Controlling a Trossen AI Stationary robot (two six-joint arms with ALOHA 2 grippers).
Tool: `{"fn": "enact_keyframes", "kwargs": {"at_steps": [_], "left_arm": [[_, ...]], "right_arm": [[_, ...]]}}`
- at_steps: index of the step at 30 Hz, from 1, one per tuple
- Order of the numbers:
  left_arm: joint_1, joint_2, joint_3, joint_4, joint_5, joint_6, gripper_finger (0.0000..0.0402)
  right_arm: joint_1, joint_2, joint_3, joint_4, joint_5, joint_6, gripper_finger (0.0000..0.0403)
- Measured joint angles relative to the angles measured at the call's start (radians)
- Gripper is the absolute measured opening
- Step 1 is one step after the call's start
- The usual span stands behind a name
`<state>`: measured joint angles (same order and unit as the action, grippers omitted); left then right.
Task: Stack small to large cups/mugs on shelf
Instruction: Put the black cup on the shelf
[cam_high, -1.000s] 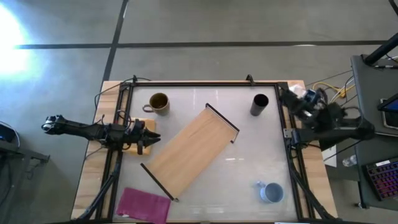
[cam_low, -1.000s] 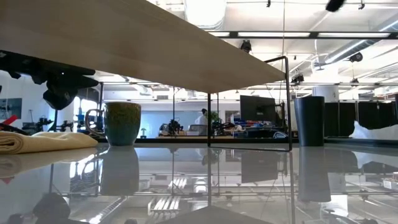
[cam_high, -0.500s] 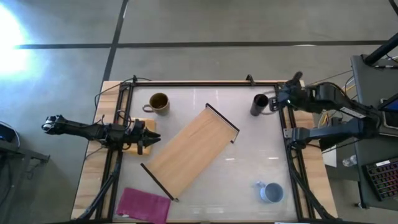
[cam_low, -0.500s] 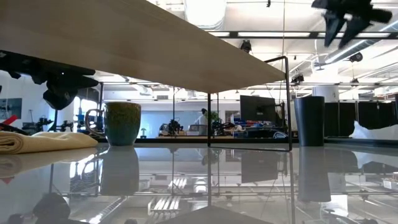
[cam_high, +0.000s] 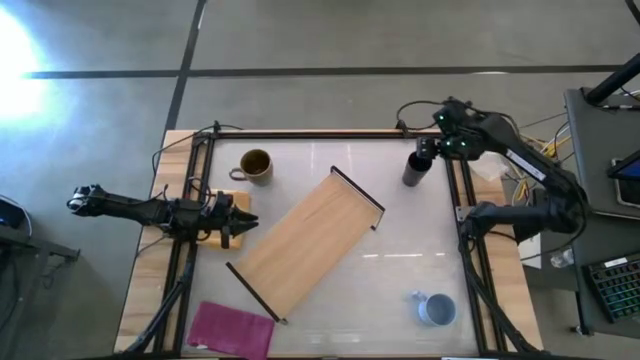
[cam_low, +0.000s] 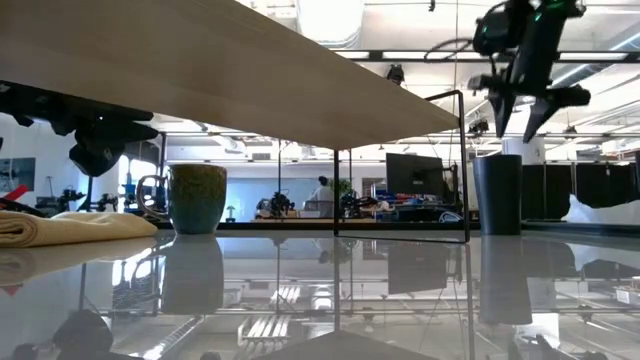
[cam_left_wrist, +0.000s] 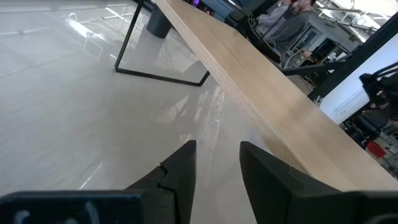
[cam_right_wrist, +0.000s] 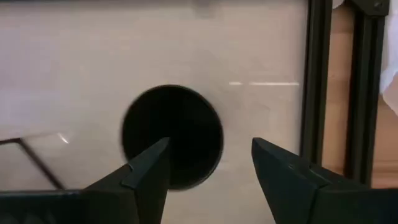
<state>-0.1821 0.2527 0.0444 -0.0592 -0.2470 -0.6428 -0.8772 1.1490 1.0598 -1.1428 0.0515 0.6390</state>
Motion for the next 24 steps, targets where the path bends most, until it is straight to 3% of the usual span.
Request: {"fn": "enact_keyframes", "kwargs": {"at_steps": [12, 16, 21, 24], "left_arm": [[0.0, 0.0, 0.0, 0.0, 0.0, 0.0, 0.0109], [0.0, 0.0, 0.0, 0.0, 0.0, 0.0, 0.0109], [0.0, 0.0, 0.0, 0.0, 0.0, 0.0, 0.0109], [0.0, 0.0, 0.0, 0.0, 0.0, 0.0, 0.0109]], "right_arm": [[0.011, 0.094, -0.078, 0.006, 0.001, -0.034, 0.0196], [0.011, 0.071, -0.087, 0.023, 0.031, -0.053, 0.0141], [0.013, 0.069, -0.086, 0.026, 0.079, -0.124, 0.0032], [0.018, 0.072, -0.082, 0.019, 0.076, -0.139, 0.0013]]}}
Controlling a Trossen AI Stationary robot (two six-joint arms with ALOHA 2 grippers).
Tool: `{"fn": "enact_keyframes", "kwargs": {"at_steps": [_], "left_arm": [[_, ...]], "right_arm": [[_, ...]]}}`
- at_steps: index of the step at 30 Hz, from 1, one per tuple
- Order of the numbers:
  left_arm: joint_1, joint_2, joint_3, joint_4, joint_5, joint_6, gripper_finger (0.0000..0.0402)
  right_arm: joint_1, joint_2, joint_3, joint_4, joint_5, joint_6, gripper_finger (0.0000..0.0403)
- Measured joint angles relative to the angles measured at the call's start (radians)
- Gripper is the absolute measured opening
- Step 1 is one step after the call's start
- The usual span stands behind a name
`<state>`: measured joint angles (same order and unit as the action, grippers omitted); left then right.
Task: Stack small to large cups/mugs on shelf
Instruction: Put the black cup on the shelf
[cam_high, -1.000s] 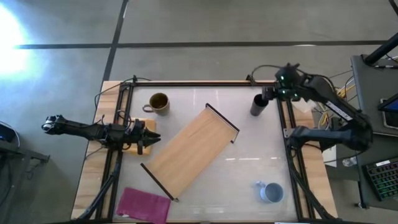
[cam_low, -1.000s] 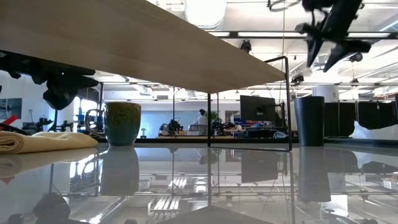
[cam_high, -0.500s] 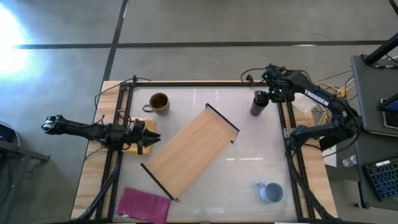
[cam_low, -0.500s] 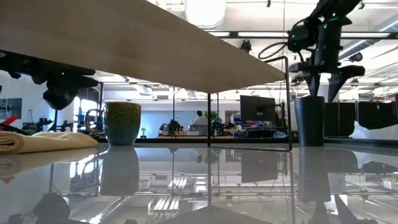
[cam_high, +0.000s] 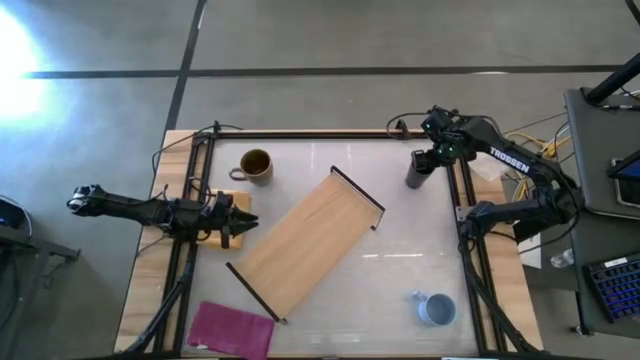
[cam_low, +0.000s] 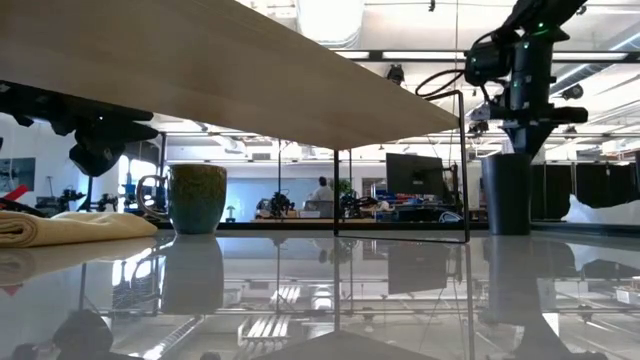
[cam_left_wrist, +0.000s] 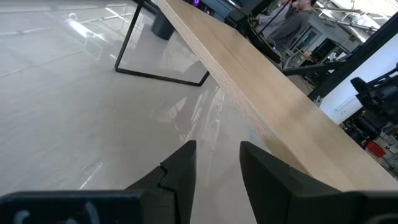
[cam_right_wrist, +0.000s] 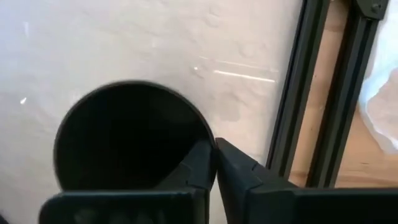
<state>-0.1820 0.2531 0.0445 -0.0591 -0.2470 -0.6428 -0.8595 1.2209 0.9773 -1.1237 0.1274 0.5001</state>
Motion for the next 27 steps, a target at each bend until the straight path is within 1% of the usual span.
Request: {"fn": "enact_keyframes", "kwargs": {"at_steps": [2, 4, 8, 11, 12, 15, 19, 22, 24, 27], "left_arm": [[0.0, 0.0, 0.0, 0.0, 0.0, 0.0, 0.0109], [0.0, 0.0, 0.0, 0.0, 0.0, 0.0, 0.0109], [0.0, 0.0, 0.0, 0.0, 0.0, 0.0, 0.0109], [0.0, 0.0, 0.0, 0.0, 0.0, 0.0, 0.0109], [0.0, 0.0, 0.0, 0.0, 0.0, 0.0, 0.0109], [0.0, 0.0, 0.0, 0.0, 0.0, 0.0, 0.0109], [0.0, 0.002, 0.0, 0.0, 0.0, 0.0, 0.0109], [0.0, 0.001, 0.0, 0.0, 0.0, 0.0, 0.0109], [0.0, 0.002, 0.0, 0.0, 0.0, 0.0, 0.0109], [0.0, 0.0, 0.0, 0.0, 0.0, 0.0, 0.0109]], "right_arm": [[0.023, 0.0, 0.031, -0.036, -0.009, -0.003, 0.001], [0.069, 0.0, 0.098, -0.112, -0.024, -0.018, 0.0009], [0.237, 0.005, 0.324, -0.288, 0.013, -0.014, 0.0009], [0.36, 0.041, 0.507, -0.435, 0.042, 0.06, 0.0008], [0.401, 0.056, 0.565, -0.456, 0.048, 0.09, 0.0008], [0.537, 0.107, 0.724, -0.443, 0.049, 0.165, 0.0008], [0.695, 0.239, 0.958, -0.446, 0.079, 0.193, 0.0008], [0.774, 0.346, 1.122, -0.443, 0.103, 0.187, 0.0008], [0.824, 0.417, 1.219, -0.447, 0.098, 0.165, 0.0008], [0.873, 0.522, 1.328, -0.445, 0.031, 0.122, 0.0008]]}}
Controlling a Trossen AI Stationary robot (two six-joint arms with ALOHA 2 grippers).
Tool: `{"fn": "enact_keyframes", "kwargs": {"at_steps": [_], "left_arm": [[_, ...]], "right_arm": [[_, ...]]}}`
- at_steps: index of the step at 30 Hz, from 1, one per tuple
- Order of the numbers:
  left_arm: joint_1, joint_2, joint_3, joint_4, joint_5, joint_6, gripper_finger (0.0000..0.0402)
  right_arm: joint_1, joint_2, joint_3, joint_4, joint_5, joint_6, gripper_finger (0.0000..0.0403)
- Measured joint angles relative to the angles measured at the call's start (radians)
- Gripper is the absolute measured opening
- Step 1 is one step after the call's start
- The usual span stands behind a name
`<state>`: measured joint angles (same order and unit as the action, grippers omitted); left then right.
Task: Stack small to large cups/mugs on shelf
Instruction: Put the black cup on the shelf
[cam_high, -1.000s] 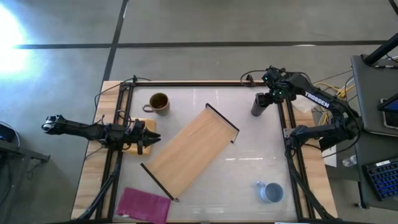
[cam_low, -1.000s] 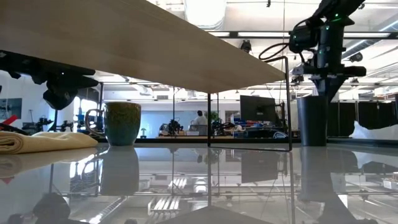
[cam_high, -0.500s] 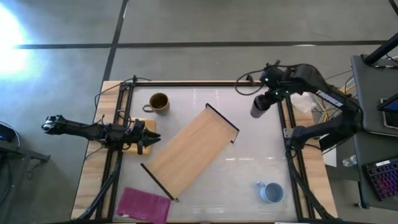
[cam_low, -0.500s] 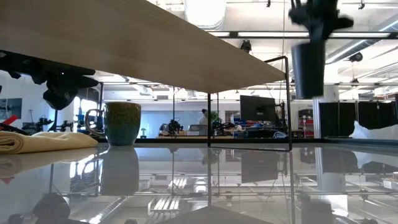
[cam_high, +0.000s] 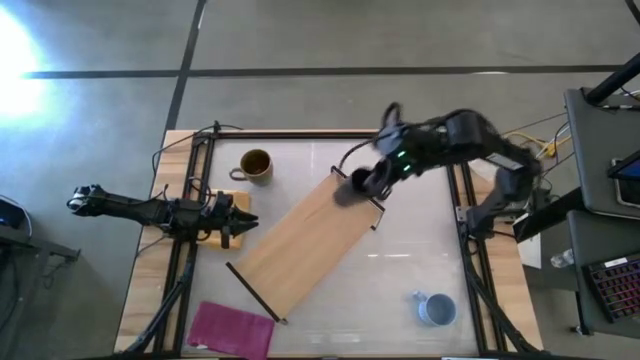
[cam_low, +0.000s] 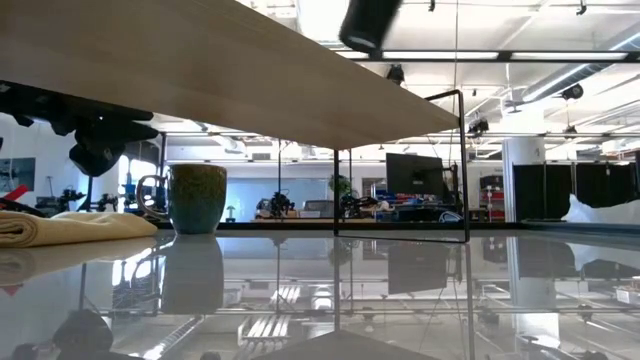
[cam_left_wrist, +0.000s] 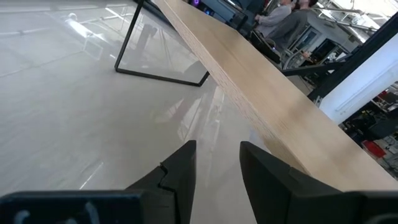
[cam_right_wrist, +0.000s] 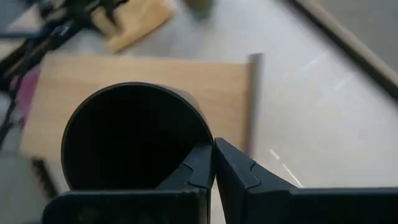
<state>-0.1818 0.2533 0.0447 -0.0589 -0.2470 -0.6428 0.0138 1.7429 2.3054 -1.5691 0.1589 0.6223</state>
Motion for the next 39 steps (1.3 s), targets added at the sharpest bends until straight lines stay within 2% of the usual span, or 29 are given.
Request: {"fn": "enact_keyframes", "kwargs": {"at_steps": [3, 8, 16, 18, 21, 26, 31, 34, 37, 39], "left_arm": [[0.0, 0.0, 0.0, 0.0, 0.0, 0.0, 0.0109], [0.0, 0.0, 0.0, 0.0, 0.0, 0.0, 0.0109], [0.0, 0.0, 0.0, 0.0, 0.0, 0.132, 0.0109], [0.0, 0.0, 0.0, 0.0, 0.0, 0.133, 0.0109], [0.0, 0.0, 0.0, 0.0, 0.0, 0.127, 0.0109], [0.0, 0.0, -0.001, 0.012, -0.028, 0.127, 0.0109], [0.0, -0.001, -0.006, 0.097, -0.049, 0.127, 0.0109], [0.0, 0.0, -0.006, 0.221, -0.055, 0.125, 0.0109], [0.001, -0.001, -0.006, 0.35, -0.081, 0.0, 0.0109], [0.001, 0.0, -0.006, 0.438, -0.104, -0.022, 0.0109]], "right_arm": [[0.032, 0.082, 0.051, 0.004, -0.055, -0.046, 0.0008], [0.068, 0.141, 0.04, -0.002, -0.053, -0.078, 0.0008], [0.084, 0.203, 0.049, -0.002, 0.13, -0.115, 0.0008], [0.083, 0.218, 0.049, -0.002, 0.124, -0.113, 0.0008], [0.078, 0.231, 0.047, -0.002, 0.052, -0.095, 0.0008], [0.078, 0.234, 0.047, -0.002, 0.049, -0.081, 0.0008], [0.075, 0.215, 0.047, -0.002, 0.053, -0.061, 0.0008], [0.073, 0.207, 0.047, -0.002, 0.053, -0.039, 0.0008], [0.072, 0.207, 0.046, -0.002, 0.053, -0.039, 0.0009], [0.067, 0.207, 0.041, -0.002, 0.052, -0.039, 0.0009]]}}
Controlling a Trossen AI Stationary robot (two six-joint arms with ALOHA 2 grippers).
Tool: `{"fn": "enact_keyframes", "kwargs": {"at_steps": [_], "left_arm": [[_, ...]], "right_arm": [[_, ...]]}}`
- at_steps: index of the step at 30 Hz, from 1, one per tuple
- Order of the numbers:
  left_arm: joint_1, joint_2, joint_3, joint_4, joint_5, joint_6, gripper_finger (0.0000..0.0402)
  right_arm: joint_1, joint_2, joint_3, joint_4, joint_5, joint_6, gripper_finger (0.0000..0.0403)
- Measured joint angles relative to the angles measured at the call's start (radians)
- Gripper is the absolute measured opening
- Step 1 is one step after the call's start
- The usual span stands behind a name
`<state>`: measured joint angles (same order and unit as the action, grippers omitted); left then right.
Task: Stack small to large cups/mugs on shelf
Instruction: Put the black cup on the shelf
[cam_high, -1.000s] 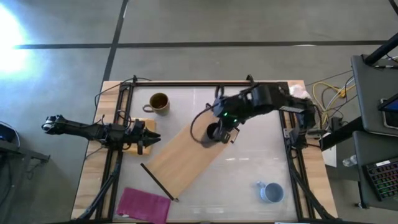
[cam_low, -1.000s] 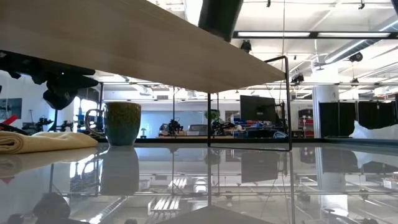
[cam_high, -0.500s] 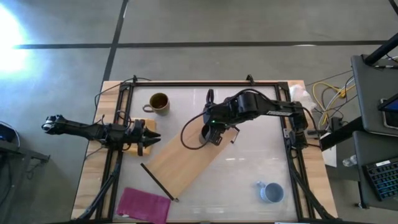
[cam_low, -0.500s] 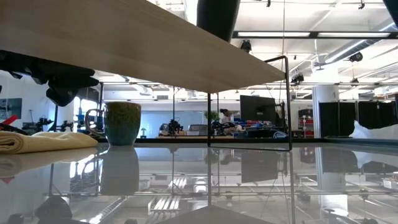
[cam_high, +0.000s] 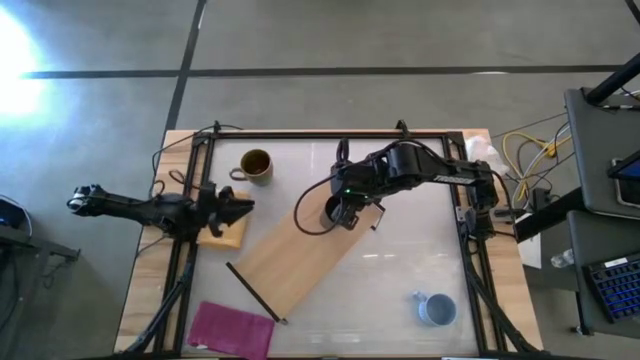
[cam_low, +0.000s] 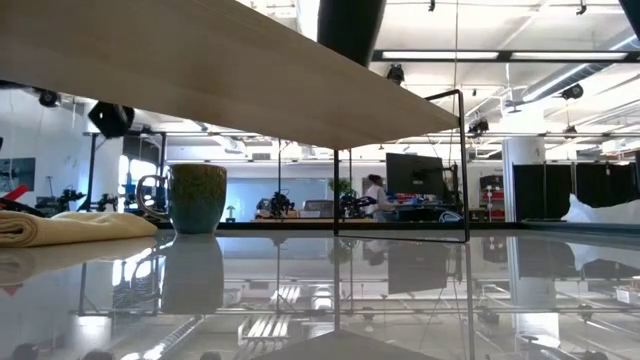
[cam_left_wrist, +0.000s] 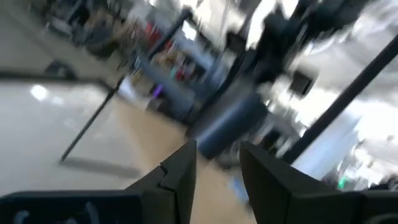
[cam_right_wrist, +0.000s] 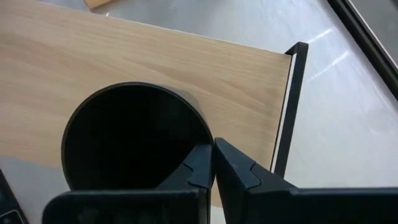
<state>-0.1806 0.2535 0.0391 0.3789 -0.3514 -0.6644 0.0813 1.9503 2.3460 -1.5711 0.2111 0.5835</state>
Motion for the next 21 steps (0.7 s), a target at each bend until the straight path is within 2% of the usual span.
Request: {"fn": "enact_keyframes", "kwargs": {"at_steps": [5, 7, 9, 12, 15, 19, 21], "left_arm": [[0.001, 0.017, 0.039, 0.117, -0.079, 0.09, 0.0109], [0.0, 0.053, 0.117, 0.038, -0.097, 0.122, 0.0107], [0.002, 0.115, 0.221, -0.13, -0.107, 0.12, 0.0101], [0.004, 0.315, 0.401, -0.32, -0.084, 0.14, 0.0092], [0.005, 0.525, 0.53, -0.458, -0.067, 0.201, 0.0091], [0.016, 0.781, 0.621, -0.421, 0.042, 0.281, 0.009], [0.022, 0.876, 0.662, -0.31, 0.08, 0.286, 0.009]], "right_arm": [[-0.019, 0.001, -0.011, 0.0, 0.0, -0.005, 0.0009], [-0.026, 0.001, -0.012, 0.0, -0.001, -0.006, 0.0009], [-0.032, 0.001, -0.012, 0.0, -0.004, -0.008, 0.0009], [-0.039, 0.001, -0.013, 0.0, -0.009, -0.009, 0.0009], [-0.049, 0.001, -0.015, 0.0, -0.039, -0.009, 0.0009], [-0.061, 0.001, -0.025, 0.001, -0.061, -0.01, 0.0009], [-0.063, 0.001, -0.031, 0.0, -0.061, -0.012, 0.0009]]}}
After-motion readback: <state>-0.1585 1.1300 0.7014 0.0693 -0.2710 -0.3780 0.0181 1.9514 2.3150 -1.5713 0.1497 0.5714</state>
